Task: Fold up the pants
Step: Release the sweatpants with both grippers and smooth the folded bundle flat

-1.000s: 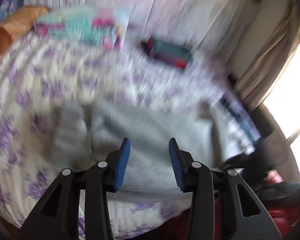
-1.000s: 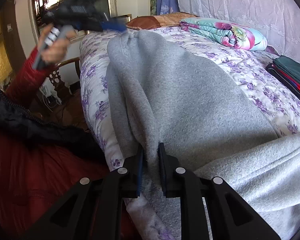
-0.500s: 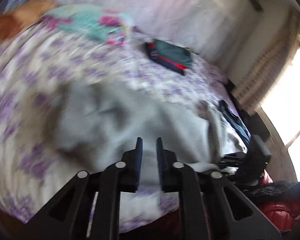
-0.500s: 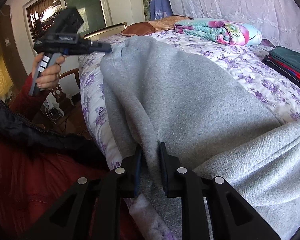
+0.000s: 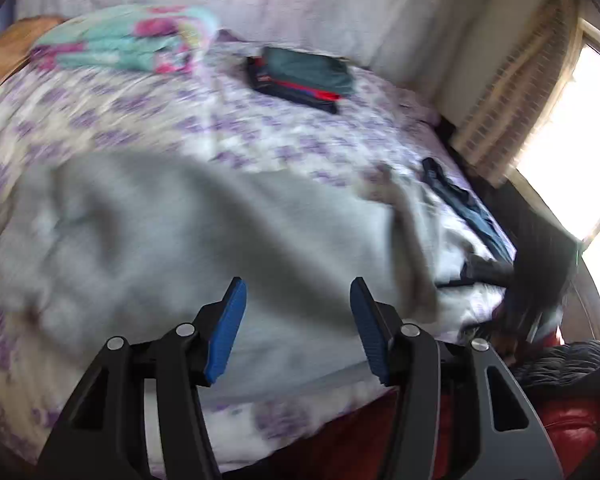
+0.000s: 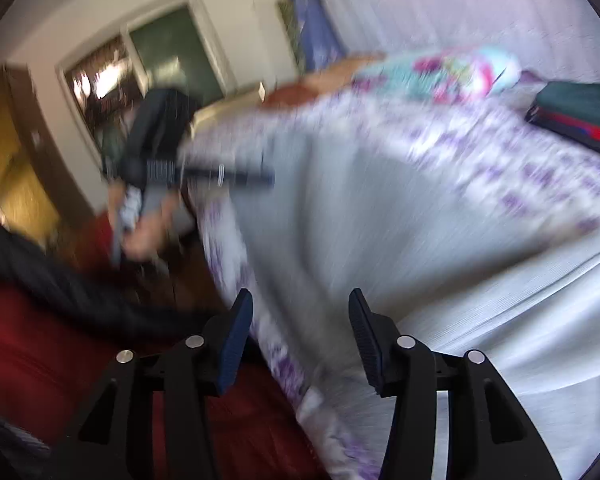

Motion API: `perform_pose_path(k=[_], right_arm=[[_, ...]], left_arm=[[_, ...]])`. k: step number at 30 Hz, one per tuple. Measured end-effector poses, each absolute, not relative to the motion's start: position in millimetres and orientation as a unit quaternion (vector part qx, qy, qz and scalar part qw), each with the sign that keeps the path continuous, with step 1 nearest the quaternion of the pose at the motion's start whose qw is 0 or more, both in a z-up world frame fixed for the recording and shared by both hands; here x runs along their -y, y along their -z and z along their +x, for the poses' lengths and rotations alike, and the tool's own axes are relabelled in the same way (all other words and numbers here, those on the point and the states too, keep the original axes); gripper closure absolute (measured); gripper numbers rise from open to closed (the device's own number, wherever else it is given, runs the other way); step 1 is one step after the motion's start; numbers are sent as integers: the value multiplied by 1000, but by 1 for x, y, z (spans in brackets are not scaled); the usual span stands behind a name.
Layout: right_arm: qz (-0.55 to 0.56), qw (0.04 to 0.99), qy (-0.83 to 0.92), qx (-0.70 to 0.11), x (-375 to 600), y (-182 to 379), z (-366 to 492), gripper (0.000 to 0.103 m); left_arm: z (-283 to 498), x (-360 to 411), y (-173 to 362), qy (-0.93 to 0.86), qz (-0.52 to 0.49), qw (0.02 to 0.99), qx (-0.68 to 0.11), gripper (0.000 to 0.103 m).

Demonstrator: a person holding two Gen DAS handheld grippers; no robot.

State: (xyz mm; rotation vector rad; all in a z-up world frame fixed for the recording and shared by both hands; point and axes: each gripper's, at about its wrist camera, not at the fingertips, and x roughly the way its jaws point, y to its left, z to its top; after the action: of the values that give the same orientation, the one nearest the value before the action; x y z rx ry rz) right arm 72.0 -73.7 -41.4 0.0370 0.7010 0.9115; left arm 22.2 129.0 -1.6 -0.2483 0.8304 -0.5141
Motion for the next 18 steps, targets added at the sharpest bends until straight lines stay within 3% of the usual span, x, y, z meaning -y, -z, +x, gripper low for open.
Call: perform_pose_path(k=[1,2,5,10,15,18], right_arm=[[41,857,-389,-336,87,32,84,29],[61,876,-333,-343,100,24,99,22],[81,907,-161,-381,133,12,152,14],[121,868,-32,-480,152,28,239,14],[100,826,33,-553,155,76,273,14],[81,835,32,-543,152,90,267,14]], left_arm=[[23,-118,-2,256,-113,874,-397,50],[25,-107,-2,269,-108,870,-398,50],[38,-69,12,311,-103,847,-419,49],[54,-27,59,330,-102,812,-470,44],[41,-25,63,335,-88,830,-438,41],[43,-28,67,346,-99,828,-429,40]])
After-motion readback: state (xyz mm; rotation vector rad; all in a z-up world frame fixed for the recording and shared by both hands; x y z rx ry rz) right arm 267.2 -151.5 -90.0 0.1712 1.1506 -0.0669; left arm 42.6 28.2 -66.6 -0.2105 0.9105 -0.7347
